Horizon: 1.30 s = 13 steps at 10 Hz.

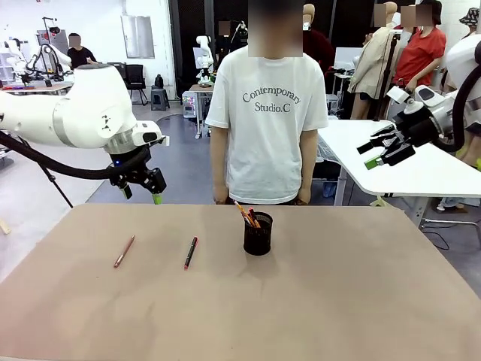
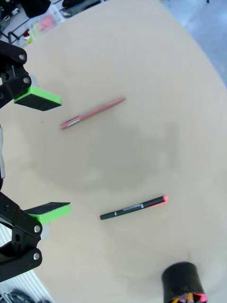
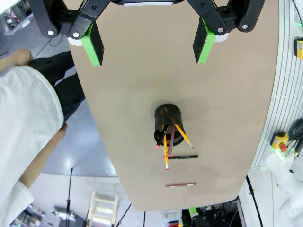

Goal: Place the pens into the pen holder.
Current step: Pick up a writing instrument from the table and place it into the Pen holder.

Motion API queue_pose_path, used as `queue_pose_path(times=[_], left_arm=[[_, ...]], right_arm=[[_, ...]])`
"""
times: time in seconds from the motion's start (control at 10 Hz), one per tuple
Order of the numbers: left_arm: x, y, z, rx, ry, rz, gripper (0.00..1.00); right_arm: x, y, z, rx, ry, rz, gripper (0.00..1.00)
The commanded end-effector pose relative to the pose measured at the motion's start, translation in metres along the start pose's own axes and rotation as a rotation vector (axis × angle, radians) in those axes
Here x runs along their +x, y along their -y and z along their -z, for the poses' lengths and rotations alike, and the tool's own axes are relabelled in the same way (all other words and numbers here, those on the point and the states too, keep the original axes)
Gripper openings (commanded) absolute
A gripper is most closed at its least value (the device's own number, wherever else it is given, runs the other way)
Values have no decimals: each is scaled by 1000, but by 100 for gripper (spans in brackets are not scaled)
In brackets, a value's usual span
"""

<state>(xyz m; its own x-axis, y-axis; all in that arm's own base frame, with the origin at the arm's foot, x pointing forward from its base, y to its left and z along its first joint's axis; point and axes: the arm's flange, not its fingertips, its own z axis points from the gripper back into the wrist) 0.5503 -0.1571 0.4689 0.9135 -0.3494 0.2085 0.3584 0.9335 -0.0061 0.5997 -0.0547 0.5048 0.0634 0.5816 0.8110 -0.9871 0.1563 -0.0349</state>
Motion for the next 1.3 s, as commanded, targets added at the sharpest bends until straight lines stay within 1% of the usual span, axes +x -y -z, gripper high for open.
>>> queue_pose_path(times=[0.0, 0.2, 0.3, 0.4, 0.6, 0.7, 0.8, 0.9, 1.0, 1.2], left_arm=[[15, 22, 19, -23, -58, 45, 100], [29, 52, 49, -22, -107, 59, 100], [37, 65, 66, 36, -125, -31, 100], [40, 76, 82, 31, -150, -63, 100], [48, 94, 106, 44, -149, -98, 100], [52, 105, 115, 31, -154, -124, 100], [55, 111, 122, 31, -154, -129, 100], [57, 109, 121, -14, -175, -133, 100], [46, 108, 124, 11, -154, -108, 100], [46, 108, 124, 11, -154, -108, 100]], right_arm=[[3, 0, 2, -14, -2, -2, 100], [3, 0, 2, -14, -2, -2, 100], [3, 0, 2, -14, -2, -2, 100], [3, 0, 2, -14, -2, -2, 100], [3, 0, 2, -14, -2, -2, 100], [3, 0, 2, -14, -2, -2, 100], [3, 0, 2, -14, -2, -2, 100], [3, 0, 2, -14, -2, -2, 100], [3, 0, 2, -14, -2, -2, 100], [3, 0, 2, -14, -2, -2, 100]])
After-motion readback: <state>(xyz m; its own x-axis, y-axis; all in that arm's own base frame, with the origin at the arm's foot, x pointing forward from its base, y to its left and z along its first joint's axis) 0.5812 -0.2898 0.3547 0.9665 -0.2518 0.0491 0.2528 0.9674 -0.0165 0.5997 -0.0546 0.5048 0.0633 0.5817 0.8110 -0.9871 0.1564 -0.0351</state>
